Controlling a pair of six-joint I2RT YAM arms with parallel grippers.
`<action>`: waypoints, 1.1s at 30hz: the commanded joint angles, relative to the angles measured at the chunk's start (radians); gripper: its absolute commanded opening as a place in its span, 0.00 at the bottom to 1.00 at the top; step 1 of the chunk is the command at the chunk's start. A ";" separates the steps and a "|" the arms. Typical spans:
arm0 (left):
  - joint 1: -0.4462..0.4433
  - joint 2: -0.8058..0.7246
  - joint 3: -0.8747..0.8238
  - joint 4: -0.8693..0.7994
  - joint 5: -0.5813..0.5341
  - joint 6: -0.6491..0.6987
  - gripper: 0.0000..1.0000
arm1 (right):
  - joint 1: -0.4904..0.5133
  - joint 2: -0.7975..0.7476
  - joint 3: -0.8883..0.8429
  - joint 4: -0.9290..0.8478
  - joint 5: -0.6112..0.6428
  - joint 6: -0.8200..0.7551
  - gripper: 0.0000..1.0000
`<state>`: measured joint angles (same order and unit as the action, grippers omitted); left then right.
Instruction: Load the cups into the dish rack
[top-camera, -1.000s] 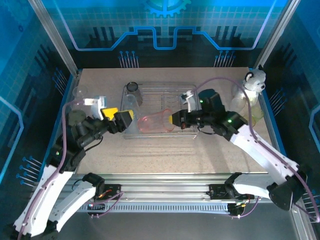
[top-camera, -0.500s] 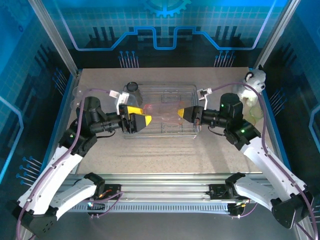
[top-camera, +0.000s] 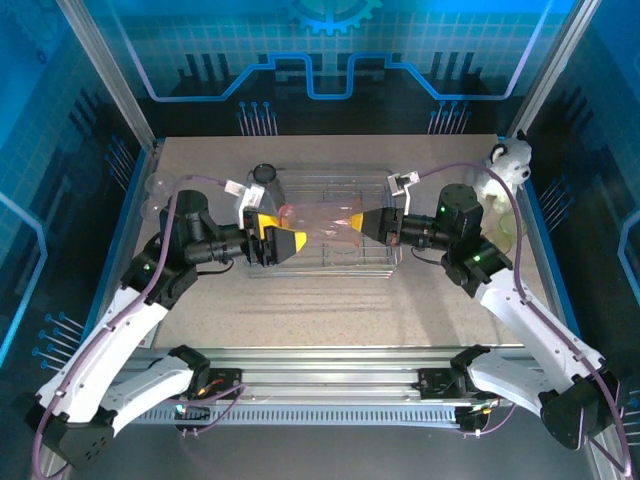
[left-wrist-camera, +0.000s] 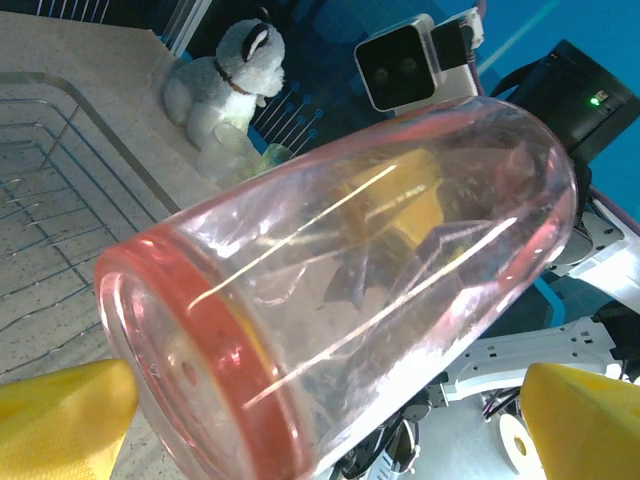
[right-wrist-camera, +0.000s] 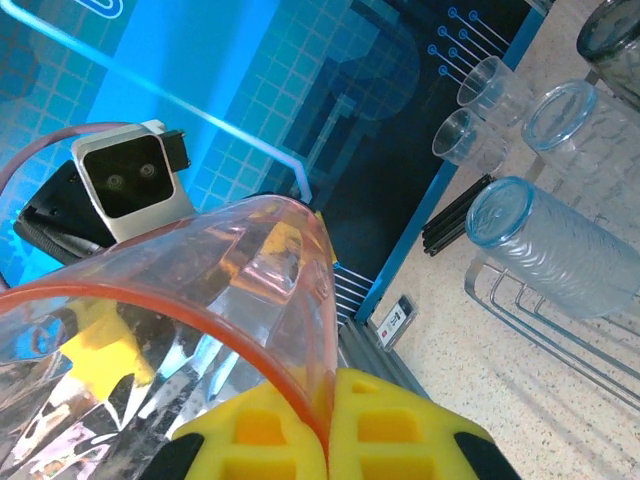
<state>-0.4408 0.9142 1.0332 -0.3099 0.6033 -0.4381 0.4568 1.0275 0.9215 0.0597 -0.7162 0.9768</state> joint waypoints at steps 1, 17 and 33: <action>-0.006 0.023 0.022 -0.036 -0.011 0.011 0.99 | 0.006 -0.001 0.011 0.128 -0.089 0.032 0.00; -0.004 0.006 -0.013 0.024 -0.058 -0.020 0.99 | 0.032 0.025 0.022 0.163 -0.163 0.029 0.00; 0.022 0.008 -0.126 0.300 0.137 -0.155 0.99 | 0.090 0.061 0.050 0.151 -0.222 -0.004 0.00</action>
<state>-0.4328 0.9077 0.9401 -0.1249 0.7212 -0.5369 0.4992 1.0901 0.9222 0.1677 -0.8047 1.0050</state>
